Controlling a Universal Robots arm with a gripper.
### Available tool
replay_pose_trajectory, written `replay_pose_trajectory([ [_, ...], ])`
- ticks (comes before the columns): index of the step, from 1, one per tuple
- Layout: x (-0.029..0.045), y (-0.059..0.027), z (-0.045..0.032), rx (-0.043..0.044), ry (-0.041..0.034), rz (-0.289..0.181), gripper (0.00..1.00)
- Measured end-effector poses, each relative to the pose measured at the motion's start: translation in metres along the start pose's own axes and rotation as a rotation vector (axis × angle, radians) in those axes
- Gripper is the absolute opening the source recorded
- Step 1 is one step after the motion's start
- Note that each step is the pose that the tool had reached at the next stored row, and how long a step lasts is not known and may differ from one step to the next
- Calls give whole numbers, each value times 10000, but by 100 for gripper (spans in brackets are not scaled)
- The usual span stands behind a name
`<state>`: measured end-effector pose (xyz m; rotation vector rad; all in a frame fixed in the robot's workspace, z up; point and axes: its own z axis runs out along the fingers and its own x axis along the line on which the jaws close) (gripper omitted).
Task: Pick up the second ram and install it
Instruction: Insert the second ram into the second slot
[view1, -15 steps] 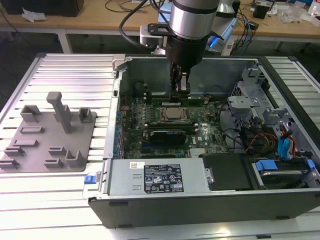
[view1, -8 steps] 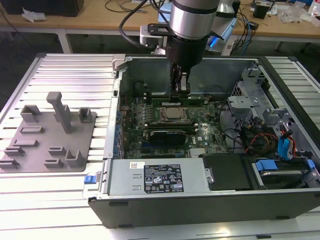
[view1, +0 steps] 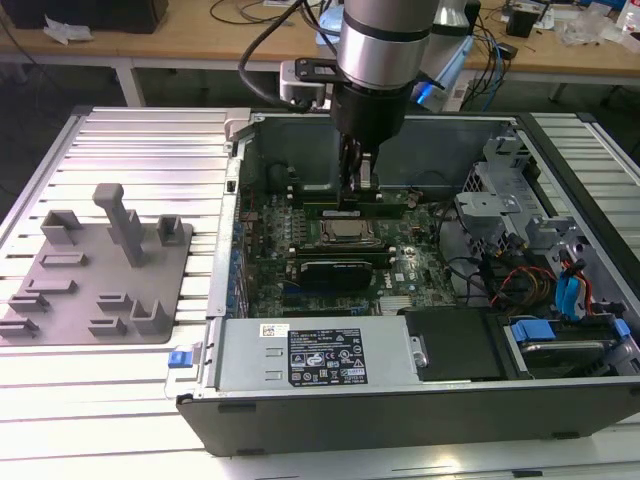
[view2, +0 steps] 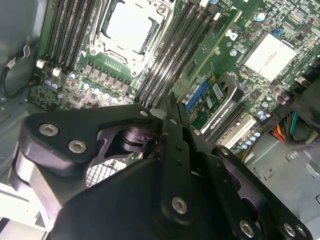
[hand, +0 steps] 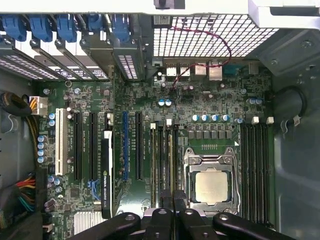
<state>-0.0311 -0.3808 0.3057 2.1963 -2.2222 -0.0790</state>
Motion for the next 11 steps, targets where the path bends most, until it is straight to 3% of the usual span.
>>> replay_pose_trajectory([
  [8,4,-4,188,13,0,-2,9],
  [11,5,-5,224,13,-1,-1,9],
])
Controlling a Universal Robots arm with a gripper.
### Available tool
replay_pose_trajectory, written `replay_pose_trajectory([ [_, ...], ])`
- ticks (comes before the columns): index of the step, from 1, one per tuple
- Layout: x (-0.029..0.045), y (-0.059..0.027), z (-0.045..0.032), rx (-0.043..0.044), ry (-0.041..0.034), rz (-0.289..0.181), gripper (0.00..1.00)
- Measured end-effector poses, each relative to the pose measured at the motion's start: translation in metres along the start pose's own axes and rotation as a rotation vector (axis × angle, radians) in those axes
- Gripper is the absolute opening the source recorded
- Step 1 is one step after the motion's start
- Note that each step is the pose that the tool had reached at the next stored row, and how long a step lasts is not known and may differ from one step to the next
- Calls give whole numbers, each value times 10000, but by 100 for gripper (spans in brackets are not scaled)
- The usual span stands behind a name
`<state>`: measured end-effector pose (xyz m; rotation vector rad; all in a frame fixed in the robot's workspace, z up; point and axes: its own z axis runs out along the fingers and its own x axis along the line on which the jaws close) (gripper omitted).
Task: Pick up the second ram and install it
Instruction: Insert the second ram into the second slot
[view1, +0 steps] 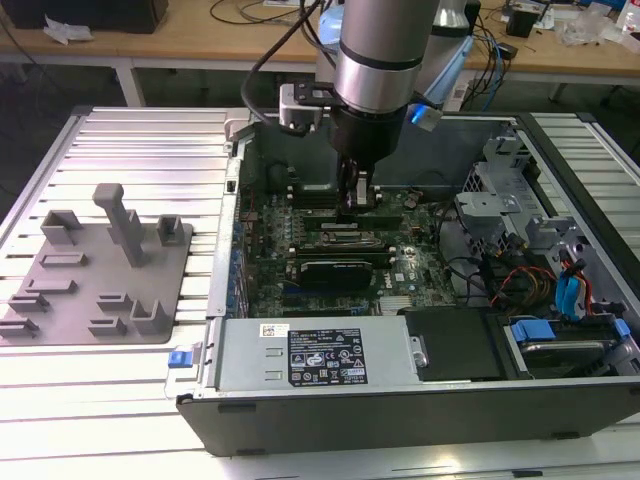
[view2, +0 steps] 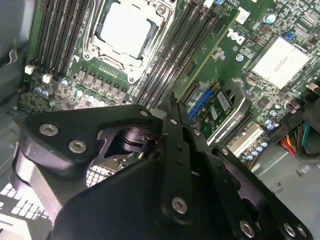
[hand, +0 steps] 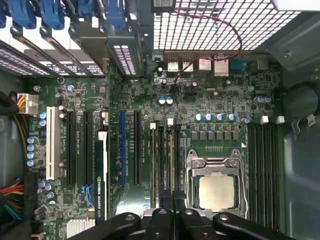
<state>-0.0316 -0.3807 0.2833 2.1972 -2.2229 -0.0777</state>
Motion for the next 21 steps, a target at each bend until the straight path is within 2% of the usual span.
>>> replay_pose_trajectory([
  [4,2,-1,58,0,1,0,9],
  [9,3,21,182,5,0,-2,9],
  [14,3,22,187,5,-6,0,9],
  [21,5,18,263,4,-5,-1,9],
])
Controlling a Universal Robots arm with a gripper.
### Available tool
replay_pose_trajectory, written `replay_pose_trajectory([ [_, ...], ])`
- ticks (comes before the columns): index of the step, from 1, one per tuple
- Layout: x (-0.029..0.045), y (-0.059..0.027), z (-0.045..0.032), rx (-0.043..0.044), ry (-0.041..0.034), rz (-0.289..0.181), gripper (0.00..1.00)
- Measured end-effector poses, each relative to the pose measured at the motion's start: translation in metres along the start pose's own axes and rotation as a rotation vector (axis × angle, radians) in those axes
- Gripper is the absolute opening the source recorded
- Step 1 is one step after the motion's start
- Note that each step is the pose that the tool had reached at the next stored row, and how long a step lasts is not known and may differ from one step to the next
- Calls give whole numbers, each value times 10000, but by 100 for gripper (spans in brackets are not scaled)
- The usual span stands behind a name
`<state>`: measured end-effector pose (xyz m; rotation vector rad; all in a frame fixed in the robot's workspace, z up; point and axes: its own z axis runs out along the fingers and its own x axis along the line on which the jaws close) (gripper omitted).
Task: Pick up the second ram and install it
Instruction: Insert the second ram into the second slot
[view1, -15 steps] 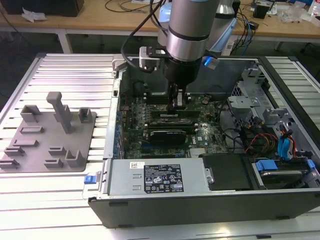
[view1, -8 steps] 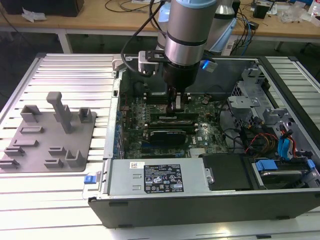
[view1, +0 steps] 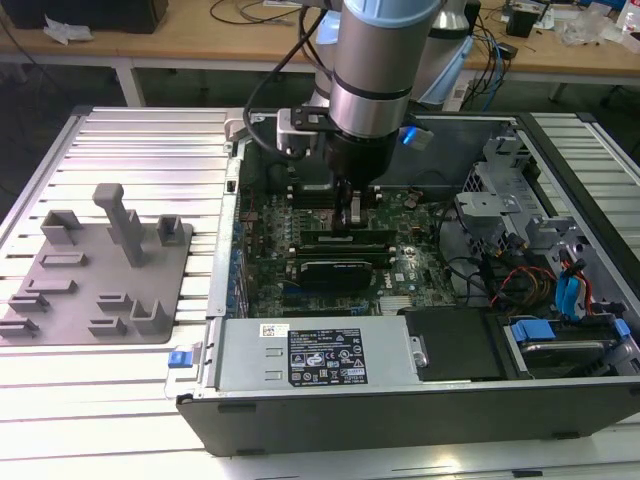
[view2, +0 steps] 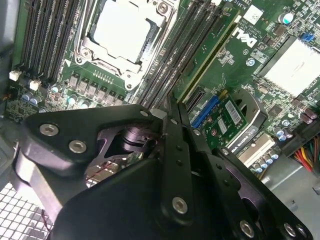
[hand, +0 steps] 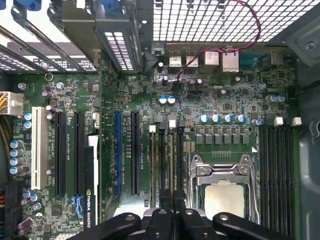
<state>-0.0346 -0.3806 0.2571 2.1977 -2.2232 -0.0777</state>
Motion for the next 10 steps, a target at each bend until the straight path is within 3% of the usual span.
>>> replay_pose_trajectory([
  [10,-28,31,123,3,1,-1,9],
])
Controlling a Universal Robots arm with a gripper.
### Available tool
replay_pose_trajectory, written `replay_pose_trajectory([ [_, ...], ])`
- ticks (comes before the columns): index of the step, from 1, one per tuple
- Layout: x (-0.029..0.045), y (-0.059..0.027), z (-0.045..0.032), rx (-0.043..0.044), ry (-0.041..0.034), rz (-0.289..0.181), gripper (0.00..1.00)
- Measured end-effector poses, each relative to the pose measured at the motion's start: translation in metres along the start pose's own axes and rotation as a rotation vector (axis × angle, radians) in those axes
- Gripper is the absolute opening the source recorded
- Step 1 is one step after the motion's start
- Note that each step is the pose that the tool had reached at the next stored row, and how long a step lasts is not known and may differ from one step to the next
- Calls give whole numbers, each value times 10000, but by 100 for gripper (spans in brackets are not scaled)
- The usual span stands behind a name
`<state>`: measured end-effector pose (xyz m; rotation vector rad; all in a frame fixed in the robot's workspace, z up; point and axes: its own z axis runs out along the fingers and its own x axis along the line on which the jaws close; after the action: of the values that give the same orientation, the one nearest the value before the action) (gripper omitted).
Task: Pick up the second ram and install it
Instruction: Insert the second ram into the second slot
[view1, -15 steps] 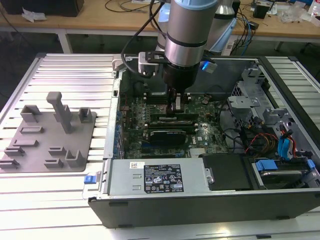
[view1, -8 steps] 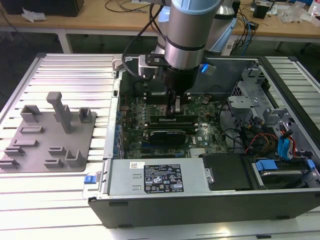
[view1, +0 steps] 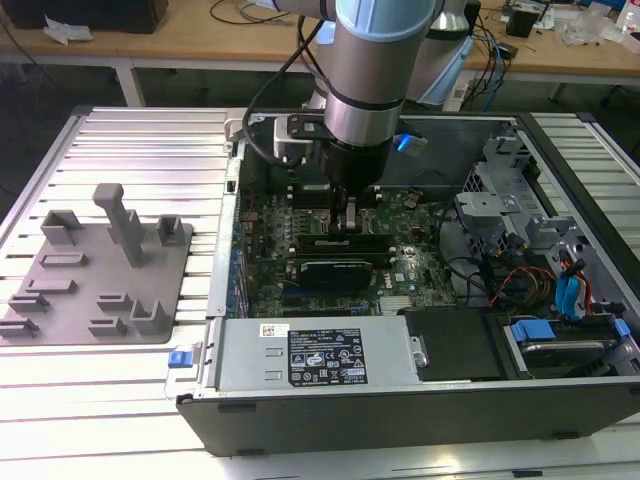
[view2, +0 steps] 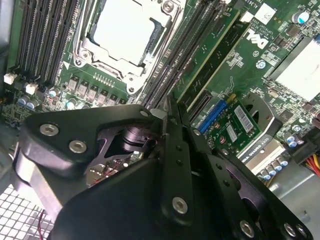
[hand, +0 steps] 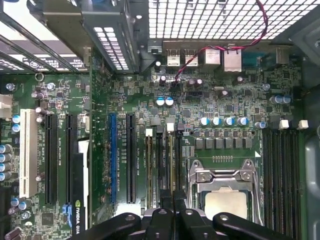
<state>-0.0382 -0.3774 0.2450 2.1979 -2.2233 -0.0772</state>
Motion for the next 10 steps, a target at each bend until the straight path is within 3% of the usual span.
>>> replay_pose_trajectory([
  [3,0,-1,40,1,-3,1,9],
  [10,-3,-2,56,1,-3,1,9],
])
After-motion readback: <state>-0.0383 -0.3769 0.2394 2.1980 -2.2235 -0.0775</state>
